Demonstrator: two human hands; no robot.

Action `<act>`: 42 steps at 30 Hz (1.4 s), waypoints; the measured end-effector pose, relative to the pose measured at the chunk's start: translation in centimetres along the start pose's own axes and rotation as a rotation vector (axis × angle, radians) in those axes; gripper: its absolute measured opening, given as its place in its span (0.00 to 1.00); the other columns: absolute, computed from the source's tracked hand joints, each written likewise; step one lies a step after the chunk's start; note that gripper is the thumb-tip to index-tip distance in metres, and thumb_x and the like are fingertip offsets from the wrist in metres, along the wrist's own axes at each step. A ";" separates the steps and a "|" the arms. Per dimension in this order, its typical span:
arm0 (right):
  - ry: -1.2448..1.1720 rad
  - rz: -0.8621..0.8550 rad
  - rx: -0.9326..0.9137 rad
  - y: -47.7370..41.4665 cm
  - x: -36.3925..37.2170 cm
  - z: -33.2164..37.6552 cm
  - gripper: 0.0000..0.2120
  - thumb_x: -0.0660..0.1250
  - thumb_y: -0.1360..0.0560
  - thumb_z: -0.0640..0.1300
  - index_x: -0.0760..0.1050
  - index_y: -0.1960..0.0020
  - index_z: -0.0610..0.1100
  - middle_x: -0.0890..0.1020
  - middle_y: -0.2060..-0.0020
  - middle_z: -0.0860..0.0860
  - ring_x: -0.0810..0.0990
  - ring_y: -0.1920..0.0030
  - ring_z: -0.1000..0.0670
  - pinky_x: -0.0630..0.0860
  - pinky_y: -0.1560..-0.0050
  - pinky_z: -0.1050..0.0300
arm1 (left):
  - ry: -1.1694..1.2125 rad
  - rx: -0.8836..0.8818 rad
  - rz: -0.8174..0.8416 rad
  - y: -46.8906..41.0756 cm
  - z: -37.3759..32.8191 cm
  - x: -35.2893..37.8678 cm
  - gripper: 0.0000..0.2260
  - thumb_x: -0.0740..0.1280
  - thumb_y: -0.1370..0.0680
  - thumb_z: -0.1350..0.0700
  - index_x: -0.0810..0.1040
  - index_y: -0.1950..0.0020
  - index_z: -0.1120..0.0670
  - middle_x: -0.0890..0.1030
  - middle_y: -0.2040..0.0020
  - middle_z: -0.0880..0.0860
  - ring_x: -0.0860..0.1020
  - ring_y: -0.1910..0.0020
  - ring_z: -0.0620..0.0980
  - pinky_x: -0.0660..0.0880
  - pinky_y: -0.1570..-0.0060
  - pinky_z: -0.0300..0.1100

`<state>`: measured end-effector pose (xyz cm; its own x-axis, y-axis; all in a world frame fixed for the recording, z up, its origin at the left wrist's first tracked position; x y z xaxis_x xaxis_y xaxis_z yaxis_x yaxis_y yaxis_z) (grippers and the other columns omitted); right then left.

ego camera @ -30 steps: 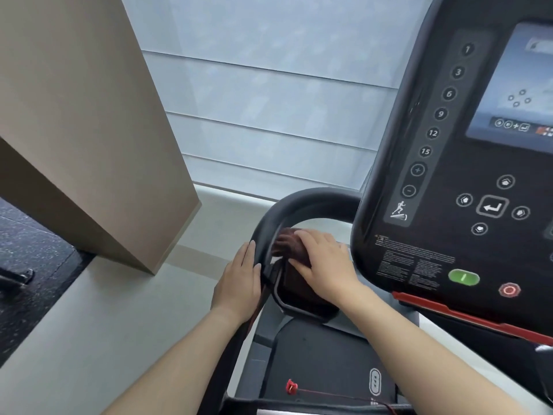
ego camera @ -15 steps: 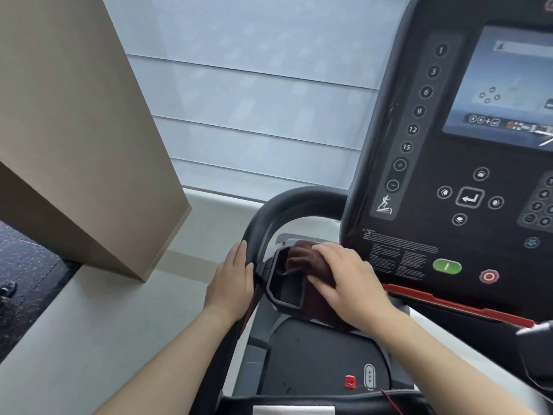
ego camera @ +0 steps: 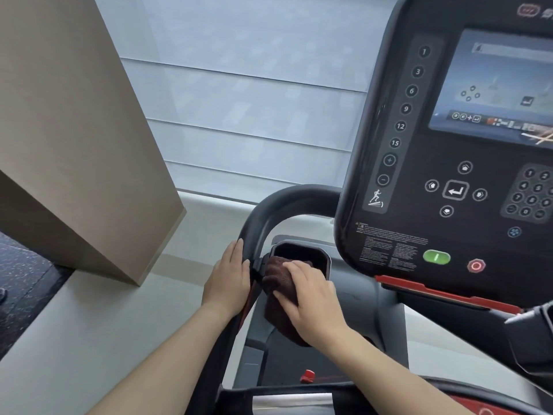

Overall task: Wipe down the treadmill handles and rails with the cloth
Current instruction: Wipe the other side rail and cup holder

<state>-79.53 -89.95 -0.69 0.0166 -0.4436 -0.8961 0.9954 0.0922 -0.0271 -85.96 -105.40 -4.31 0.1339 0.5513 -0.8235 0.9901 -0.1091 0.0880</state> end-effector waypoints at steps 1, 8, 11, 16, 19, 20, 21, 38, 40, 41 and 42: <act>-0.013 -0.011 0.010 -0.7 -0.2 -0.1 0.24 0.60 0.24 0.56 0.63 0.30 0.50 0.68 0.31 0.53 0.67 0.34 0.48 0.66 0.40 0.50 | 0.005 -0.001 0.000 0.0 0.0 0.0 0.22 0.51 0.19 0.53 0.54 0.25 0.53 0.57 0.24 0.52 0.60 0.27 0.53 0.60 0.30 0.48; -0.007 -0.143 0.016 -6.0 -2.4 0.7 0.22 0.61 0.24 0.55 0.64 0.32 0.48 0.71 0.35 0.51 0.69 0.39 0.45 0.67 0.45 0.45 | 0.052 0.021 -0.025 -0.2 0.0 -0.2 0.21 0.52 0.20 0.55 0.58 0.26 0.55 0.61 0.25 0.53 0.61 0.27 0.52 0.59 0.29 0.47; 0.097 -0.069 -0.030 -6.6 -1.6 1.3 0.23 0.60 0.24 0.55 0.63 0.32 0.49 0.69 0.33 0.51 0.67 0.36 0.45 0.66 0.44 0.45 | 0.065 0.019 -0.029 -0.3 0.0 -0.2 0.21 0.52 0.20 0.55 0.59 0.27 0.55 0.62 0.25 0.53 0.62 0.28 0.53 0.61 0.30 0.49; 0.127 0.084 -0.084 -4.5 -0.7 1.2 0.23 0.59 0.23 0.56 0.62 0.31 0.50 0.67 0.31 0.52 0.65 0.33 0.46 0.67 0.43 0.45 | 0.092 0.022 -0.042 -0.5 0.2 -0.3 0.20 0.51 0.20 0.56 0.60 0.27 0.55 0.63 0.26 0.53 0.63 0.29 0.53 0.61 0.30 0.49; 0.097 0.105 -0.095 -2.9 -2.2 0.1 0.22 0.59 0.23 0.57 0.63 0.31 0.51 0.68 0.32 0.55 0.66 0.34 0.48 0.67 0.42 0.47 | 0.100 0.014 -0.040 -0.4 0.2 -0.2 0.20 0.51 0.20 0.56 0.60 0.27 0.54 0.62 0.26 0.53 0.63 0.29 0.53 0.61 0.30 0.49; 0.101 0.090 -0.106 -2.3 -2.9 -0.2 0.22 0.59 0.24 0.57 0.63 0.32 0.52 0.68 0.33 0.55 0.67 0.35 0.48 0.67 0.42 0.47 | 0.099 0.013 -0.037 -0.3 0.2 -0.1 0.20 0.51 0.20 0.56 0.59 0.27 0.54 0.62 0.26 0.52 0.63 0.28 0.53 0.61 0.30 0.49; 0.109 0.055 -0.111 -1.9 -3.7 -0.5 0.22 0.60 0.24 0.57 0.64 0.32 0.52 0.69 0.33 0.56 0.67 0.35 0.48 0.67 0.44 0.48 | 0.097 0.012 -0.036 -0.3 0.2 -0.1 0.20 0.51 0.19 0.55 0.59 0.27 0.54 0.62 0.25 0.52 0.62 0.28 0.53 0.61 0.30 0.49; 0.040 -0.078 0.188 1.0 -1.6 -2.8 0.23 0.58 0.23 0.55 0.61 0.30 0.50 0.63 0.29 0.54 0.58 0.30 0.50 0.66 0.36 0.46 | 0.060 0.007 -0.037 0.1 0.1 -0.1 0.20 0.51 0.19 0.55 0.58 0.26 0.55 0.61 0.25 0.52 0.61 0.28 0.53 0.60 0.30 0.48; 0.020 -0.095 0.225 0.4 -1.6 -2.4 0.23 0.58 0.22 0.54 0.60 0.29 0.49 0.61 0.28 0.53 0.57 0.29 0.50 0.64 0.35 0.46 | 0.059 0.010 -0.039 0.2 0.1 -0.1 0.20 0.51 0.19 0.56 0.58 0.26 0.55 0.61 0.25 0.53 0.61 0.28 0.53 0.60 0.30 0.47; 0.007 -0.105 0.239 0.5 -1.5 -2.2 0.23 0.58 0.22 0.54 0.59 0.29 0.49 0.61 0.28 0.53 0.57 0.29 0.49 0.64 0.34 0.46 | 0.056 0.010 -0.038 0.3 0.1 -0.1 0.20 0.51 0.19 0.56 0.58 0.26 0.55 0.61 0.25 0.53 0.61 0.28 0.52 0.59 0.30 0.47; -0.012 -0.116 0.253 0.9 -1.3 -2.1 0.24 0.58 0.22 0.53 0.59 0.29 0.48 0.60 0.27 0.52 0.56 0.28 0.49 0.64 0.33 0.46 | 0.054 0.010 -0.037 0.3 0.0 -0.1 0.20 0.51 0.19 0.56 0.58 0.26 0.55 0.61 0.25 0.53 0.61 0.27 0.52 0.59 0.30 0.47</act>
<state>-78.85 -87.46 -0.50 -0.0988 -0.4491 -0.8880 0.9826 -0.1850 -0.0158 -85.67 -105.55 -4.20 0.0993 0.5986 -0.7949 0.9940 -0.0961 0.0518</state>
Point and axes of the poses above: each hand's wrist, its own y-axis away from the middle knuckle, its own x-axis out of the palm, z = x × y, the point moved 5 cm from there along -y, towards the middle knuckle
